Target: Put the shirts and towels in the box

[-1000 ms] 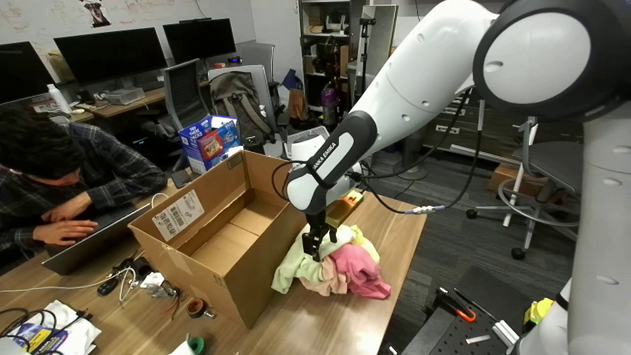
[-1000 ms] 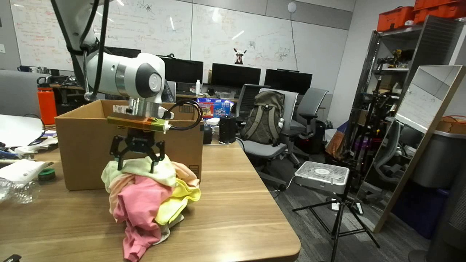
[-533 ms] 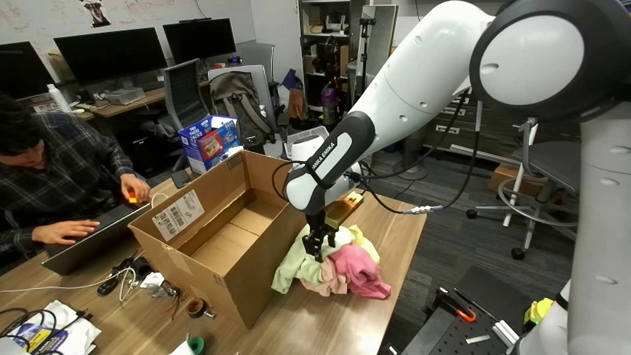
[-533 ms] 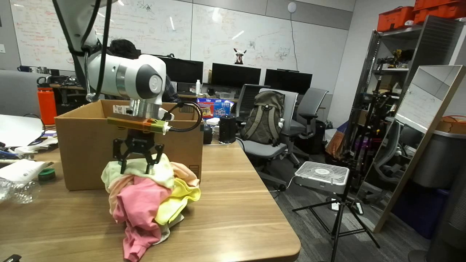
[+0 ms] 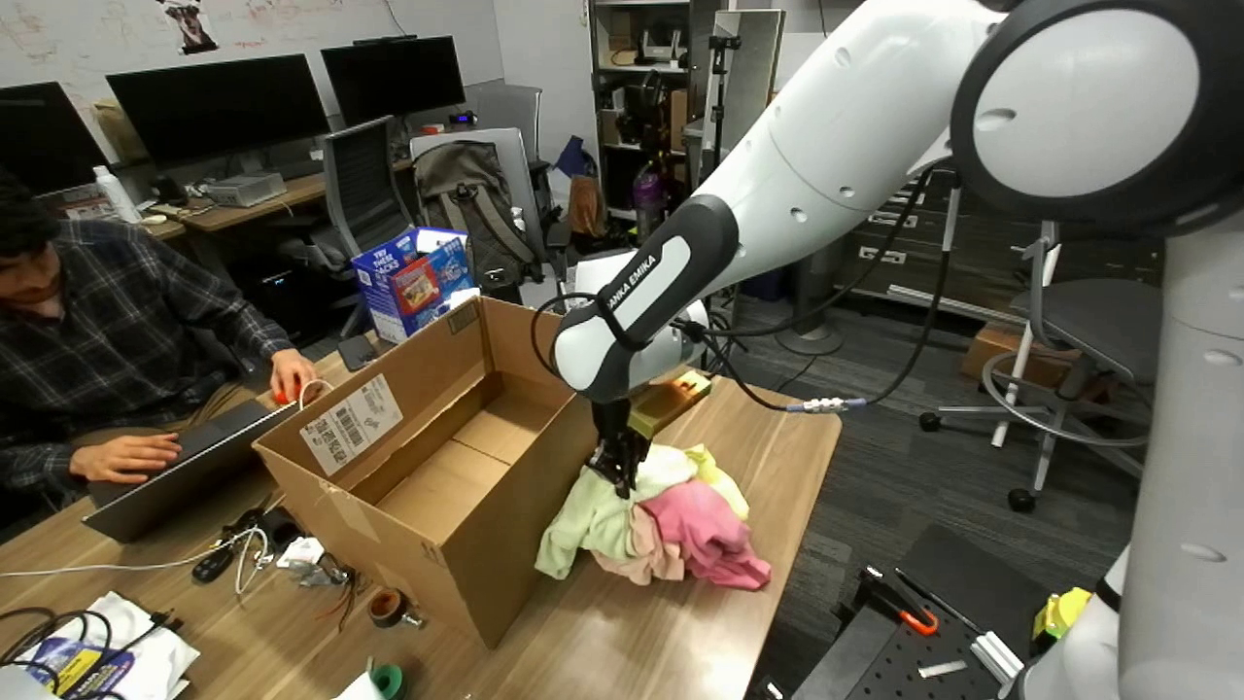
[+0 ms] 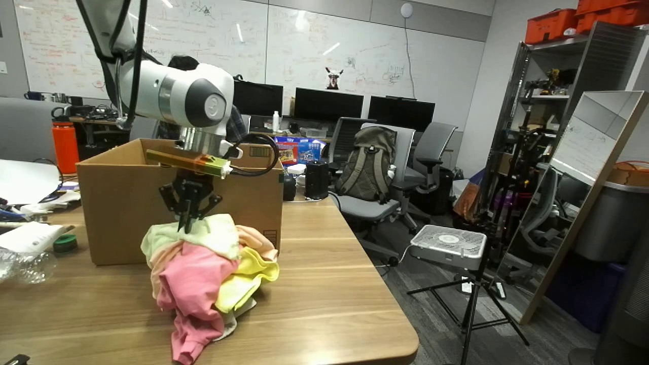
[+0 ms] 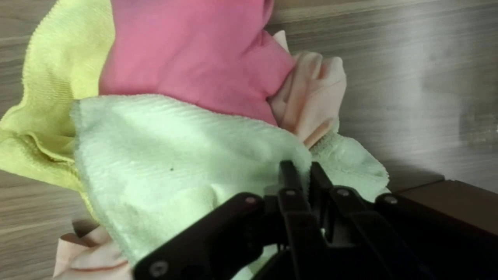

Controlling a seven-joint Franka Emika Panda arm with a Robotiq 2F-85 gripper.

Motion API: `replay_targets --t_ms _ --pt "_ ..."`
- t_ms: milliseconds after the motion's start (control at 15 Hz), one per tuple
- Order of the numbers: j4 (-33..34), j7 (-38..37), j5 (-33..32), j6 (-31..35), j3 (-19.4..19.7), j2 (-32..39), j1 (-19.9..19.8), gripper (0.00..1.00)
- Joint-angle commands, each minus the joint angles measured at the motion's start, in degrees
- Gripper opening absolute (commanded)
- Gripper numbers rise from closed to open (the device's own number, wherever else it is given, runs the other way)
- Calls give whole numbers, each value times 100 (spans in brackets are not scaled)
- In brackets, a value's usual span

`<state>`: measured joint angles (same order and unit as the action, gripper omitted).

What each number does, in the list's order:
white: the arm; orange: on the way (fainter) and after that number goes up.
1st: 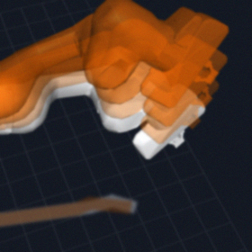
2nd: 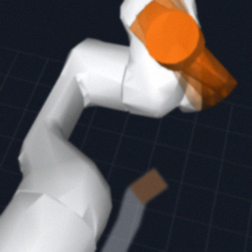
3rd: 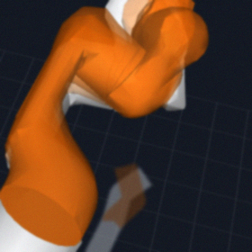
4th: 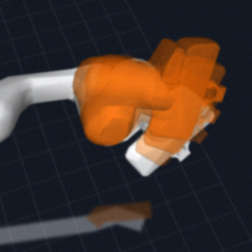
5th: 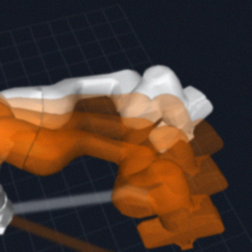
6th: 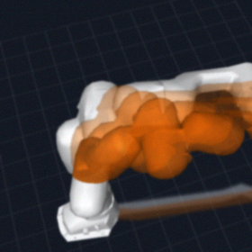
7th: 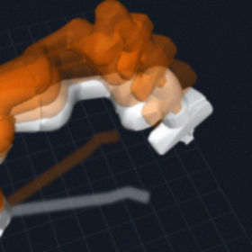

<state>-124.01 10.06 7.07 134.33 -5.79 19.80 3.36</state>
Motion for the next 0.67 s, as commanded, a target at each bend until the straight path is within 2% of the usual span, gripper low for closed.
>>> replay_targets --t_ms 0,600 --pt "-76 -37 564 -38 -169 -527 -134 0" --pt "-2 -66 2397 -134 -106 -1504 -181 0"
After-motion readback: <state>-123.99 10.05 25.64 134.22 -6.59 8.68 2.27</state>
